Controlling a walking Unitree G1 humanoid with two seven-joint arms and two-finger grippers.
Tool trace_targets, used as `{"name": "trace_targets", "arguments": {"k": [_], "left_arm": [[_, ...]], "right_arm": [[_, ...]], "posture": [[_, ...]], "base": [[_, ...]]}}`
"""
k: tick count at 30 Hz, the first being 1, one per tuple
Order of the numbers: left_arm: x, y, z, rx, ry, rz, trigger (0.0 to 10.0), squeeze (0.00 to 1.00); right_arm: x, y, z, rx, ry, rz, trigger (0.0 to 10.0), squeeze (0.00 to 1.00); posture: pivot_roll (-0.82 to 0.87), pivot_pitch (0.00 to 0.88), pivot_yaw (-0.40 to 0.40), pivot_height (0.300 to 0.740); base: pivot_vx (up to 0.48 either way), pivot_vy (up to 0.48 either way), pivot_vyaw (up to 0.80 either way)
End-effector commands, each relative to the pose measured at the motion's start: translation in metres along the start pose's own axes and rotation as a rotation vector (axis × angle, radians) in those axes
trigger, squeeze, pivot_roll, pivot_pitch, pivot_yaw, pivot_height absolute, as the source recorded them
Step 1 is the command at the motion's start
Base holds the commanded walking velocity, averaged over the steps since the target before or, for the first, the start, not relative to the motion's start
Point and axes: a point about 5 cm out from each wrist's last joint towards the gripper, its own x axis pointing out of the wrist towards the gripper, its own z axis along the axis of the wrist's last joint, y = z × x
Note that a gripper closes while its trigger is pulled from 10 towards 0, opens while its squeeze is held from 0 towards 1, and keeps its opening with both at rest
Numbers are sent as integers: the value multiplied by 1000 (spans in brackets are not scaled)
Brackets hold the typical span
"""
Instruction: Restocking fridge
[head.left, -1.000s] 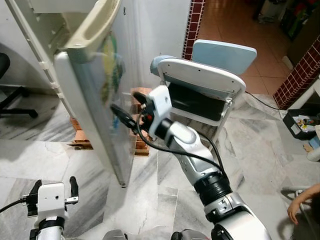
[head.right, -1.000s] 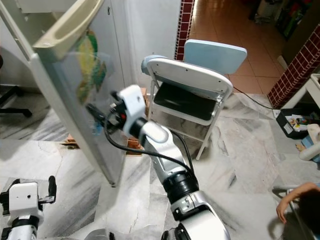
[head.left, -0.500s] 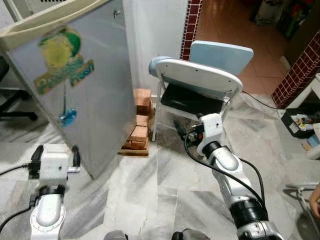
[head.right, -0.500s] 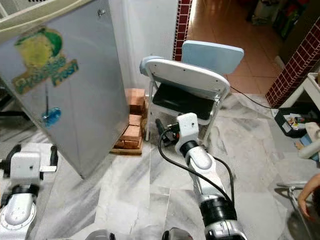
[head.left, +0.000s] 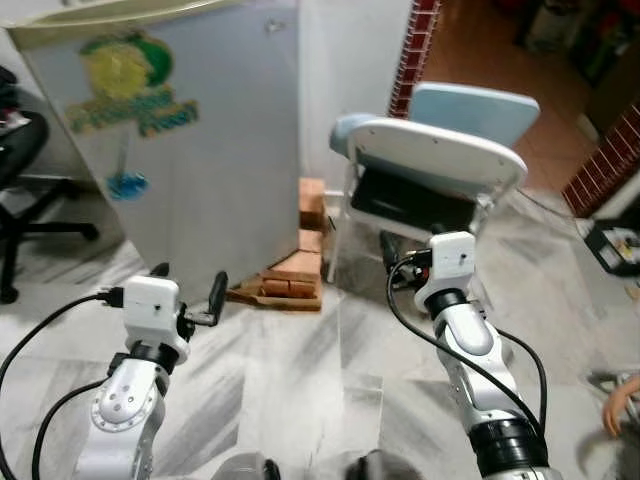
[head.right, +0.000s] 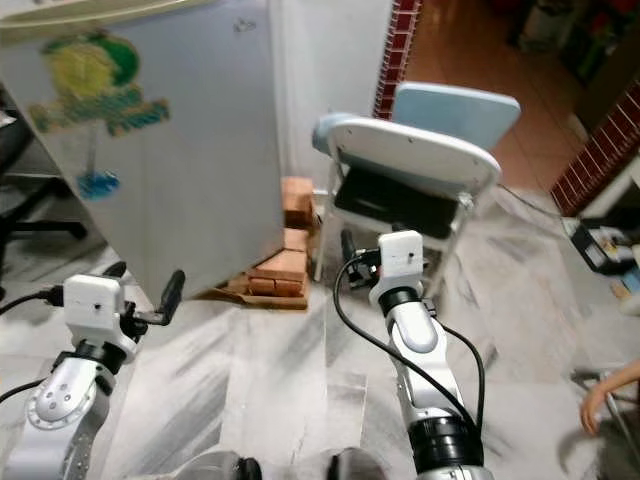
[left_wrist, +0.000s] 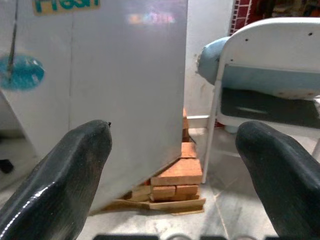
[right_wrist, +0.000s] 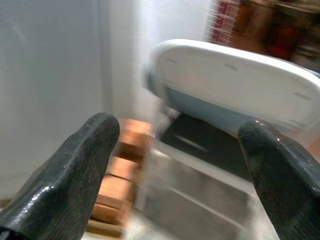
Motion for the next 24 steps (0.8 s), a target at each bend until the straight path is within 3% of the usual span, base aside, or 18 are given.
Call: {"name": "trace_targets", "arguments": {"k": [1,4,10,15,24], "left_arm": [[-2,11,1,-8,1,43,10000,0],[-2,25,7,46,-63,181,10000,0],[6,24,-9,124,-23,104,10000,0],[11,24,-4,142,-30,99,10000,0],[-3,27,-11,141,-8,86,10000,0]], "right_arm": [[2,7,6,18,-30,0,10000,0],[3,7,4,41,-24,-25,10000,0],[1,8,-5,37,-1,-43,10000,0],[1,1,1,19,-29,-64,10000,0],[-1,-6,-1,8,-25,-69,10000,0]], "posture": [[4,62,-1,740],[1,60,-2,740],[-2,61,-2,740],[-11,55,9,740],[-8,60,17,740]], "base": [[0,480,0],[0,480,0],[0,480,0],[0,480,0],[0,480,-800]]}}
